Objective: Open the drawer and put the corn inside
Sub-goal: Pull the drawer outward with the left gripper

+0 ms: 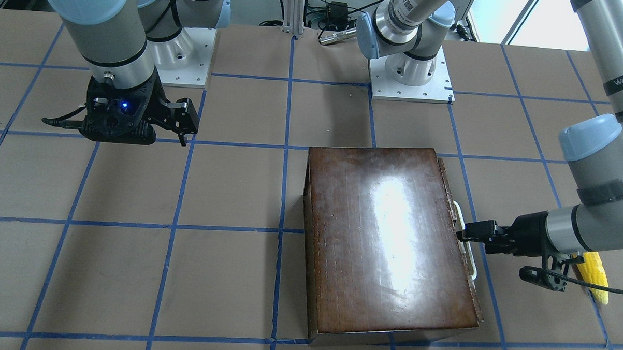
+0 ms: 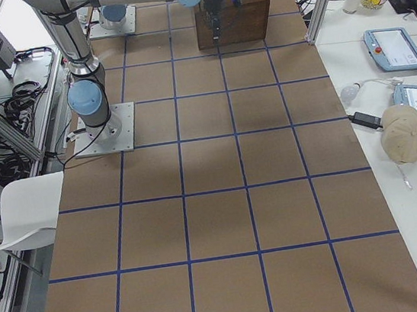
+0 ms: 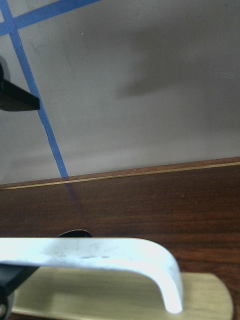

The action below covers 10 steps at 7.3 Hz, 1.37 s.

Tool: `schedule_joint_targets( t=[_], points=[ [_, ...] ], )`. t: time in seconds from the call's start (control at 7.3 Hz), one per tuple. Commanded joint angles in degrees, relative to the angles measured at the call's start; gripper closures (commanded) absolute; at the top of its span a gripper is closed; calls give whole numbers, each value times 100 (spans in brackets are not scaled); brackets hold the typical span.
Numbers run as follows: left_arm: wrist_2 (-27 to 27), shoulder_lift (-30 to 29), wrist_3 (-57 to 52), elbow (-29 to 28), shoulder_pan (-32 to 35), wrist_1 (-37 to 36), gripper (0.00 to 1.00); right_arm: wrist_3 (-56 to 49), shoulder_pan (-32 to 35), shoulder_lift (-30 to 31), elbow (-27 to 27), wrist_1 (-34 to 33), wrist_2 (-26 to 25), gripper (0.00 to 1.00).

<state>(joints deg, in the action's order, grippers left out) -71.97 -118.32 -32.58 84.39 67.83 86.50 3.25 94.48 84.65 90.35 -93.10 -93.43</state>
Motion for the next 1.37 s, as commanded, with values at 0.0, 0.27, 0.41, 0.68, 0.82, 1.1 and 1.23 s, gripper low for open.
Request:
schedule_joint_targets(
  t=[0.0, 0.27, 0.41, 0.68, 0.82, 1.1, 1.23],
  points=[
    [-184, 10, -21, -89, -16, 7, 0, 0, 0, 7, 0, 2, 0, 0],
    [-247, 10, -47, -98, -68, 7, 0, 0, 0, -1, 0, -6, 0, 0],
    [-238, 2, -47, -98, -112, 7, 0, 0, 0, -1, 0, 2, 0, 0],
    [-247, 2, -47, -107, -112, 7, 0, 0, 0, -1, 0, 2, 0, 0],
    [-256, 2, -47, -99, -112, 7, 0, 0, 0, -1, 0, 2, 0, 0],
    [-378, -16, -91, -142, -121, -1, 0, 0, 0, -1, 0, -6, 0, 0],
    [-422, -16, -91, -229, -121, 7, 0, 0, 0, 7, 0, 2, 0, 0]
  ],
)
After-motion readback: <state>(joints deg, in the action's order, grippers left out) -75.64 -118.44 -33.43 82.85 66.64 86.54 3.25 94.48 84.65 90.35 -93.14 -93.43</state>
